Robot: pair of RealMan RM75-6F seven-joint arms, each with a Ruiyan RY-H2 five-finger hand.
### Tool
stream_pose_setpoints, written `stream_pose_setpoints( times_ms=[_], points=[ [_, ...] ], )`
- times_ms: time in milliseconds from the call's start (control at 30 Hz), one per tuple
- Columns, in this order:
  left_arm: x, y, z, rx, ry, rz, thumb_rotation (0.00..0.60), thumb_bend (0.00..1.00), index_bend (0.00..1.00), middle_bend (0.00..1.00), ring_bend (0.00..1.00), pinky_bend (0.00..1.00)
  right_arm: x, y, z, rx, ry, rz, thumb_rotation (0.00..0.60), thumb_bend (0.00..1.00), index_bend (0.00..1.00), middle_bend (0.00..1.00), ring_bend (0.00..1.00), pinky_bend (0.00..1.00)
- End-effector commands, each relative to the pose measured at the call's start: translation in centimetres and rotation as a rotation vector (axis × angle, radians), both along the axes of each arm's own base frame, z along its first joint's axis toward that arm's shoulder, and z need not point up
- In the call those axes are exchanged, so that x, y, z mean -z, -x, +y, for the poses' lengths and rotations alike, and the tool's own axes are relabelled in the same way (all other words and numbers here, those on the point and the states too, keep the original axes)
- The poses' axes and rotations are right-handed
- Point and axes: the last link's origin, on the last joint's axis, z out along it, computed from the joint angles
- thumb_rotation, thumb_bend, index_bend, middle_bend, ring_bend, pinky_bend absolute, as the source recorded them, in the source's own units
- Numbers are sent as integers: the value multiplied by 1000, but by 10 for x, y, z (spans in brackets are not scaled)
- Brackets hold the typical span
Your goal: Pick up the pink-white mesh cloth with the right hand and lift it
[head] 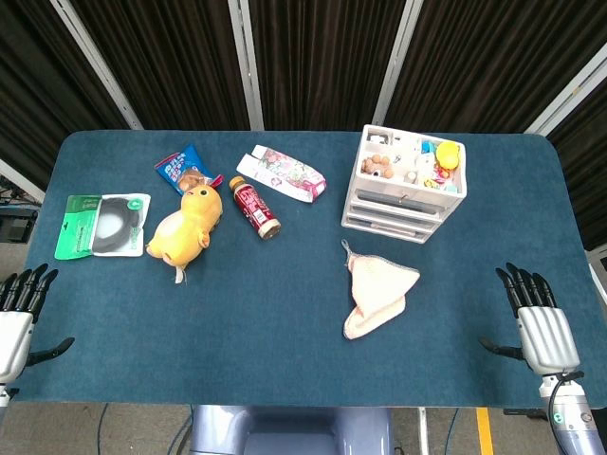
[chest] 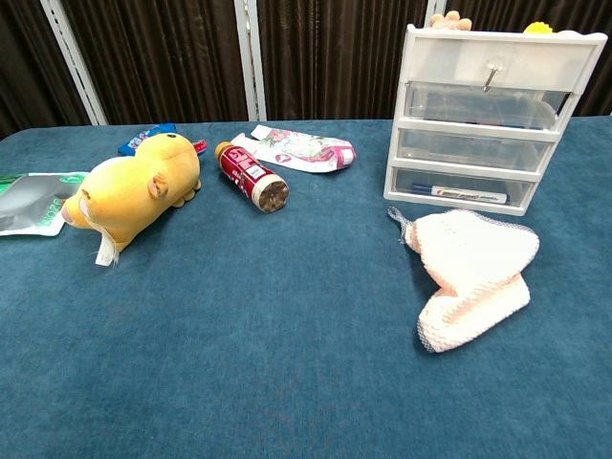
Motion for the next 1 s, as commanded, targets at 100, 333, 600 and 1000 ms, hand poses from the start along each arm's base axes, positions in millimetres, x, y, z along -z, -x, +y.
stream_pose_setpoints(
  times_ms=[100,333,600,1000],
  points=[
    [0,0,0,0,0,1,600,30,0,0,0,0,0,0,0,2,-1,0,600,32,0,0,0,40],
    [-1,0,0,0,-5,-2,600,29,0,0,0,0,1,-7,1,-15,-7,-27,600,29,6,0,0,40],
    [1,0,0,-1,4,-6,600,30,0,0,0,0,21,-34,0,-34,-114,-55,600,12,125,128,26,92],
    [1,0,0,-10,8,-18,600,29,0,0,0,0,101,-87,-34,-50,-253,-49,600,12,181,199,104,163]
  ],
)
